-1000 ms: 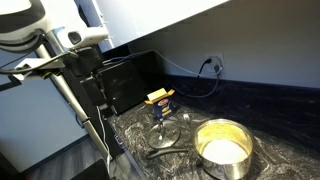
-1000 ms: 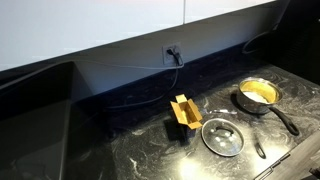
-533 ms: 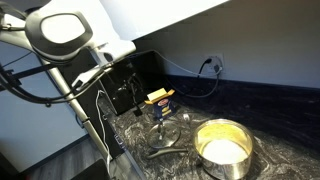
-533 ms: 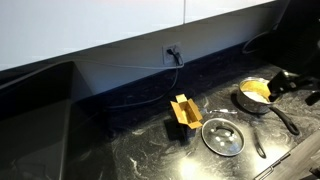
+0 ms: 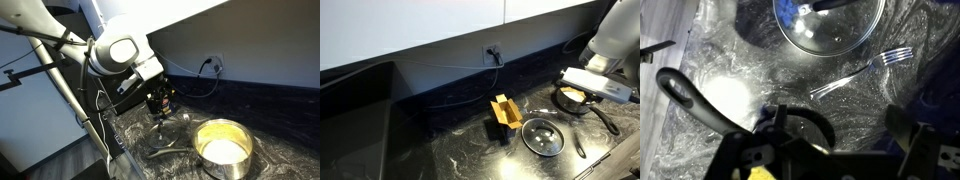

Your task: Use the silver fork to stir the contents in the pot

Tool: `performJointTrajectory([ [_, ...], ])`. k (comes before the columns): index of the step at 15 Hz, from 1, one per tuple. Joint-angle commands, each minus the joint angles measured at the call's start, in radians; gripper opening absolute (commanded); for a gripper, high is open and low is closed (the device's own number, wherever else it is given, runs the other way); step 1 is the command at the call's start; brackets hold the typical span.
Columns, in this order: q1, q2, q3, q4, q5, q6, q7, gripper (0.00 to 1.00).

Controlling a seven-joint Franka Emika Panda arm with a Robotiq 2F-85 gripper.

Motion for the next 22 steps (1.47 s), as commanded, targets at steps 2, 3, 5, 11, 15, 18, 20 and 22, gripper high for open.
performJointTrajectory([
  [2,0.073,0.050,-0.086,0.037,-0.012,0.005,0.053,1.00],
  [3,0.075,0.062,-0.090,0.046,-0.011,0.006,0.060,1.00],
  [5,0.080,0.066,-0.110,0.059,-0.027,-0.023,0.153,1.00],
  [11,0.136,0.200,-0.202,0.136,0.001,-0.041,0.441,1.00],
  [15,0.162,0.317,-0.232,0.208,0.120,-0.020,0.545,1.00],
  [18,0.166,0.390,-0.233,0.264,0.239,-0.030,0.568,1.00],
  [20,0.160,0.427,-0.222,0.293,0.311,-0.030,0.540,1.00],
  [22,0.154,0.450,-0.213,0.310,0.363,-0.010,0.511,1.00],
])
